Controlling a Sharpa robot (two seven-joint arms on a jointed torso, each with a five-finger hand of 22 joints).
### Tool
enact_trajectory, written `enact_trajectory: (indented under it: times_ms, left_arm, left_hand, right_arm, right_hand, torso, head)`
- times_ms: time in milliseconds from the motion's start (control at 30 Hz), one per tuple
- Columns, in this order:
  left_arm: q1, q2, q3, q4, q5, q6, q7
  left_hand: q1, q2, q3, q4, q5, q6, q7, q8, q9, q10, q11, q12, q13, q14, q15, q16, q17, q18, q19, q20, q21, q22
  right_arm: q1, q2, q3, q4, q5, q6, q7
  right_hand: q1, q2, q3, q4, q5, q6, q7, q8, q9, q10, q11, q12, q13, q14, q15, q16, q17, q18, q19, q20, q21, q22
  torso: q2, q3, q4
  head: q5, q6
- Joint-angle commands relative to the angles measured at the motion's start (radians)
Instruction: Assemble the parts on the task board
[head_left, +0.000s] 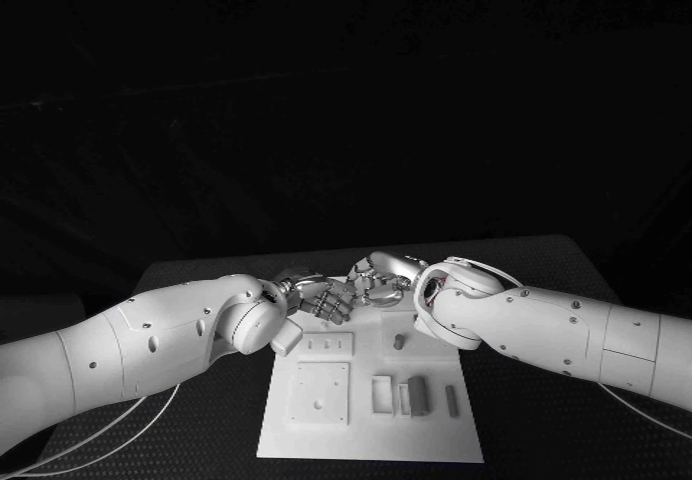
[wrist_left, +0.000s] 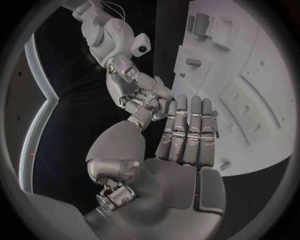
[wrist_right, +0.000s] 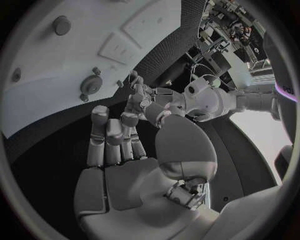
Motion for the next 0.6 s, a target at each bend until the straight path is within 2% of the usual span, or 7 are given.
enact_trajectory:
  times_ms: [33,333,433,467,500,567,600]
  left_arm:
    - [0.002,0.005,0.002,0.005,-0.012,0.011,0.01]
    - [0.002,0.003,0.002,0.005,-0.036,0.012,0.005]
    - [0.002,0.003,0.002,0.004,-0.037,0.008,0.007]
    - [0.002,0.004,0.002,0.003,-0.037,0.005,0.009]
    - [0.002,0.005,0.002,0.003,-0.037,0.002,0.012]
    - [0.002,0.006,0.002,0.003,-0.037,-0.002,0.016]
    - [0.002,0.007,0.002,0.003,-0.037,-0.003,0.017]
  left_hand:
    - [0.007,0.006,0.009,-0.001,0.004,0.008,-0.002,0.004,0.001,0.01,0.0,0.003,0.002,0.007,-0.002,0.006,0.003,-0.003,0.003,-0.008,-0.004,0.002]
    - [0.035,0.002,0.05,0.001,0.005,0.03,-0.011,0.009,0.005,0.027,-0.008,0.005,0.012,0.02,-0.009,0.01,0.016,-0.011,0.011,-0.016,-0.005,0.005]
    - [0.037,0.005,0.073,0.003,0.014,0.05,-0.017,0.018,0.016,0.049,-0.018,0.014,0.027,0.04,-0.018,0.015,0.025,-0.014,0.029,-0.026,-0.001,0.008]
    - [0.033,0.006,0.077,0.004,0.024,0.054,-0.018,0.02,0.019,0.054,-0.02,0.016,0.031,0.044,-0.02,0.016,0.028,-0.015,0.033,-0.029,0.0,0.009]
    - [0.025,0.003,0.083,0.004,0.054,0.059,-0.019,0.022,0.026,0.059,-0.023,0.018,0.039,0.05,-0.022,0.017,0.033,-0.015,0.039,-0.031,0.001,0.01]
    - [0.003,-0.007,0.092,0.003,0.145,0.071,-0.025,0.029,0.044,0.072,-0.03,0.025,0.06,0.064,-0.029,0.02,0.045,-0.015,0.053,-0.037,0.004,0.015]
    - [-0.006,-0.008,0.094,0.001,0.176,0.075,-0.027,0.032,0.052,0.076,-0.033,0.027,0.069,0.067,-0.031,0.021,0.05,-0.015,0.057,-0.039,0.005,0.017]
  right_arm:
    - [-0.001,0.003,-0.001,0.005,-0.007,0.024,0.006]
    - [-0.001,0.001,-0.001,0.003,-0.006,0.027,0.004]
    - [-0.001,0.002,-0.001,0.002,-0.004,0.031,0.005]
    - [-0.001,0.002,-0.001,0.002,-0.002,0.032,0.005]
    - [-0.001,0.002,-0.002,0.002,-0.001,0.034,0.006]
    - [-0.001,0.004,-0.002,0.001,0.0,0.035,0.006]
    - [-0.001,0.005,-0.002,0.001,0.0,0.035,0.007]
  right_hand:
    - [-0.004,0.001,0.001,-0.006,0.006,0.209,-0.015,0.006,0.001,-0.03,-0.02,0.004,0.002,0.0,-0.009,0.004,0.001,0.014,0.001,-0.003,0.006,0.016]
    - [-0.004,0.001,0.001,-0.007,0.006,0.209,-0.015,0.006,0.002,-0.03,-0.02,0.004,0.002,0.0,-0.009,0.004,0.001,0.014,0.0,-0.003,0.006,0.016]
    - [-0.005,0.001,0.001,-0.007,0.006,0.209,-0.015,0.006,0.002,-0.03,-0.02,0.004,0.002,0.0,-0.009,0.004,0.001,0.014,0.0,-0.003,0.006,0.016]
    - [-0.005,0.001,0.001,-0.006,0.006,0.209,-0.015,0.006,0.002,-0.03,-0.02,0.004,0.002,0.0,-0.009,0.004,0.001,0.014,0.0,-0.003,0.006,0.016]
    - [-0.005,0.001,0.001,-0.006,0.006,0.209,-0.015,0.006,0.002,-0.03,-0.02,0.004,0.002,0.0,-0.009,0.004,0.001,0.014,0.0,-0.003,0.006,0.016]
    - [-0.005,0.001,0.001,-0.006,0.006,0.209,-0.015,0.006,0.002,-0.03,-0.02,0.004,0.002,0.0,-0.009,0.004,0.001,0.014,0.0,-0.003,0.006,0.016]
    - [-0.005,0.001,0.001,-0.006,0.006,0.209,-0.015,0.006,0.002,-0.03,-0.02,0.004,0.002,0.0,-0.009,0.004,0.001,0.014,0.0,-0.003,0.006,0.016]
  torso:
    - [0.0,0.0,-0.0004]
    - [0.0,-0.0005,0.0005]
    - [0.001,-0.0006,0.0004]
    - [0.001,-0.0006,0.0004]
    - [0.001,-0.0006,0.0004]
    - [0.001,-0.0006,0.0006]
    - [0.001,-0.0006,0.0006]
  head:
    - [-0.001,0.0]
    - [-0.004,-0.001]
    - [-0.003,-0.002]
    - [-0.003,-0.002]
    - [-0.003,-0.002]
    - [-0.003,-0.003]
    - [-0.003,-0.003]
